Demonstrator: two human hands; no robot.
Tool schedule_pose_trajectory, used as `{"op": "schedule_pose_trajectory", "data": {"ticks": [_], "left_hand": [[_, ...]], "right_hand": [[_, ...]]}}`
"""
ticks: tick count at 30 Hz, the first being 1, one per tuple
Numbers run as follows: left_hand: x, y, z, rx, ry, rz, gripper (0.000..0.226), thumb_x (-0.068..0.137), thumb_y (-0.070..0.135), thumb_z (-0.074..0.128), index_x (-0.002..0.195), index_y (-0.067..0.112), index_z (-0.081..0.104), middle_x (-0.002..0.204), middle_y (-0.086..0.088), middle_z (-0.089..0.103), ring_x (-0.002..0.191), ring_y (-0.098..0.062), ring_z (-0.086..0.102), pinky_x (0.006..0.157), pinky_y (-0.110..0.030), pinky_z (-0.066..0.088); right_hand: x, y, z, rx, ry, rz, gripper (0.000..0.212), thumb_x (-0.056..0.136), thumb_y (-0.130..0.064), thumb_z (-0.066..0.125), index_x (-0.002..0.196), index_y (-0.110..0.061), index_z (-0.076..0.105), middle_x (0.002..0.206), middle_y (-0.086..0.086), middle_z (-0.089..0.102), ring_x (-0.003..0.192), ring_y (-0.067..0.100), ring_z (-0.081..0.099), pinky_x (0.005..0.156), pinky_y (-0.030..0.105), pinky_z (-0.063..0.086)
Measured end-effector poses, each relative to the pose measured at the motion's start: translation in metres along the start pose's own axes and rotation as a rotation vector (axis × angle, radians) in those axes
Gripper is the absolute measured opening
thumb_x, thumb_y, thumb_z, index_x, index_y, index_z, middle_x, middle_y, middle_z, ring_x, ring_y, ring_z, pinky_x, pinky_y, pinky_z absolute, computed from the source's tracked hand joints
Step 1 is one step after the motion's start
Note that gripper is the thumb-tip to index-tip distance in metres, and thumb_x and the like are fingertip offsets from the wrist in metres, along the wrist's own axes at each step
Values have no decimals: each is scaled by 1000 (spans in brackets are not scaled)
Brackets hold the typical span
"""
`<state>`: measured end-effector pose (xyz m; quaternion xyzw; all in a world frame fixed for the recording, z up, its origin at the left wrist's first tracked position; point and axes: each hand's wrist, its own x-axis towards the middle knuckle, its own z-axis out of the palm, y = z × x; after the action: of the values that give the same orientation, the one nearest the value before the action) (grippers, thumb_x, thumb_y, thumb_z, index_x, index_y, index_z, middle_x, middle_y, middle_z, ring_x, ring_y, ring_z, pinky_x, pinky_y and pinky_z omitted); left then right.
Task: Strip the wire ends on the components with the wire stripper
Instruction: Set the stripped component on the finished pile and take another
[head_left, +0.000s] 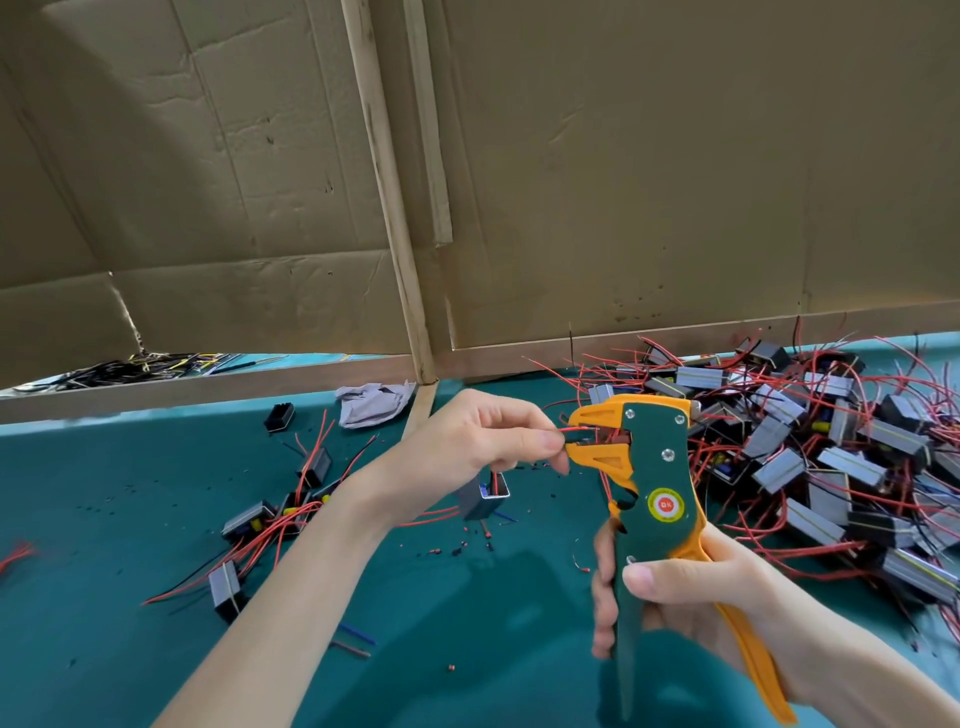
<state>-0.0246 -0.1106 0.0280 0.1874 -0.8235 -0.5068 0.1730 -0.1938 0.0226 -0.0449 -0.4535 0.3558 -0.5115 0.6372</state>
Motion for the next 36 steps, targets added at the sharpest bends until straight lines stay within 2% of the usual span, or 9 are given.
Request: {"op": "schedule_pose_trajectory", "data": {"ticks": [5, 12, 18, 21, 22, 25, 27, 31, 36], "left_hand": [[0, -1, -1, -70, -18, -20, 22, 83, 24, 57, 65, 22, 70, 62, -4, 45, 63, -16, 25, 66, -38, 15], [-1, -2, -2, -137, -93, -50, 26, 82, 20, 56, 60, 23, 69, 63, 7, 58, 60, -11, 30, 61, -21, 30], [-2, -3, -7, -117, -130, -45, 24, 84, 23, 57, 66, 23, 72, 68, 0, 54, 62, -12, 31, 63, -24, 28], [-4, -5, -10, -116, -156, -34, 23, 88, 25, 55, 73, 23, 73, 78, -23, 44, 66, -16, 28, 65, -26, 28], [-4, -6, -10, -115, -157, -37, 23, 88, 25, 55, 75, 23, 73, 80, -23, 42, 67, -16, 29, 65, -26, 28], [-3, -9, -9, -70, -131, -62, 17, 93, 22, 58, 84, 17, 71, 68, -3, 47, 63, -9, 33, 63, -20, 31], [-1, -11, -7, -28, -111, -90, 17, 91, 25, 58, 85, 16, 71, 61, 9, 44, 61, -9, 33, 61, -21, 29], [1, -15, -11, 43, -42, -102, 20, 96, 17, 55, 86, 15, 72, 58, 15, 51, 59, -7, 39, 61, -13, 36], [7, -13, -17, 171, 152, -89, 19, 95, 17, 58, 85, 20, 74, 78, 16, 68, 77, 3, 56, 74, -8, 41]], "right_hand": [[0, -1, 2, -35, -32, 5, 24, 70, -20, 80, 84, -5, 68, 76, 24, 63, 71, 37, 64, 72, 47, 54], [-2, -2, 1, -68, -46, 1, 30, 72, -25, 83, 83, -4, 64, 74, 23, 62, 70, 38, 63, 69, 44, 53], [-1, 2, 6, -70, 54, 18, 22, 67, -20, 79, 68, -6, 62, 54, 22, 56, 46, 30, 57, 50, 35, 52], [0, 6, 11, -85, 101, -2, 27, 67, -24, 79, 64, -7, 59, 49, 20, 54, 41, 28, 55, 49, 32, 49], [0, 9, 12, -98, 126, -17, 30, 67, -27, 79, 62, -8, 57, 47, 18, 52, 39, 27, 53, 47, 30, 48], [2, 16, 11, -144, 270, -73, 42, 60, -38, 81, 56, -9, 50, 41, 16, 45, 32, 25, 45, 41, 26, 39], [4, 17, 8, -84, 243, -59, 43, 55, -35, 87, 61, -7, 55, 47, 19, 49, 38, 29, 50, 44, 30, 45], [9, 10, 4, 94, 61, -33, 45, 50, -22, 95, 80, -2, 67, 72, 30, 59, 67, 41, 63, 67, 49, 55], [9, 8, -3, 146, 138, -28, 47, 44, -17, 94, 79, -1, 68, 74, 30, 59, 66, 42, 62, 67, 51, 55]]}}
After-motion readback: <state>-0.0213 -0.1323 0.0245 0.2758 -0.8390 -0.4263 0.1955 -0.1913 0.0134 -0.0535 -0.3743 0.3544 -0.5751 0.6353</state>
